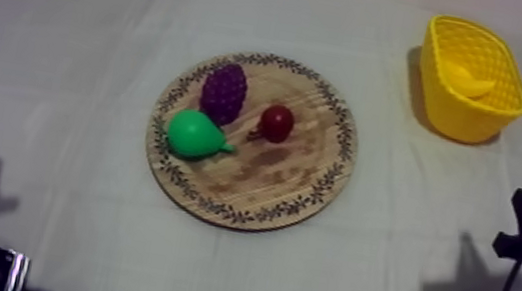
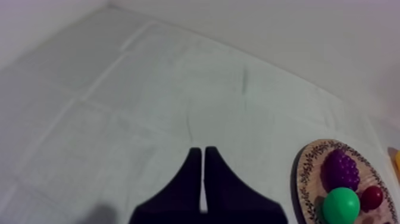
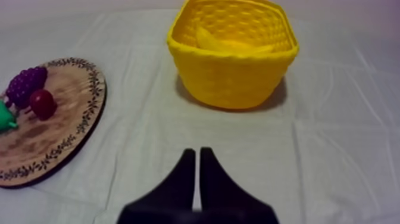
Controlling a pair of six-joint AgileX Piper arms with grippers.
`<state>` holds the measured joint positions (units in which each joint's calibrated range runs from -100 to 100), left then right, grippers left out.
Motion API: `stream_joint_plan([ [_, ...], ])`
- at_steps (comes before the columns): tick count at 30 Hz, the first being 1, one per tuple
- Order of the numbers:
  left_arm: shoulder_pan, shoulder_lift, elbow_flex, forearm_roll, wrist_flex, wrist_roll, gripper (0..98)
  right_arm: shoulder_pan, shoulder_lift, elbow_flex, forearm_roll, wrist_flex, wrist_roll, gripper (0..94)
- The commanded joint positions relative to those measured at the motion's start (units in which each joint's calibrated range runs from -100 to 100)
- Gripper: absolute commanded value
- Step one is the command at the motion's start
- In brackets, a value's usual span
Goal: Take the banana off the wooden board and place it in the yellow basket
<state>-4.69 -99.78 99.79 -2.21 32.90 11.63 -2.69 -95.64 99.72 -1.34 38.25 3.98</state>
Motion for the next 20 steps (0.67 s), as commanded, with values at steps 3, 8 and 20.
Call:
stream_joint_plan([
  [3, 0.0, 0.0, 0.0, 0.03, 0.0, 0.0, 0.1, 0.1, -0.1, -0.1, 0.1, 0.2, 5.6, 0.3],
  [8, 0.0, 0.0, 0.0, 0.03, 0.0, 0.0, 0.1, 0.1, -0.1, -0.1, 0.1, 0.2, 5.8, 0.3],
  [20, 0.0, 0.0, 0.0, 0.03, 0.0, 0.0, 0.1, 0.1, -0.1, -0.1, 0.1, 0.2, 5.8, 0.3],
])
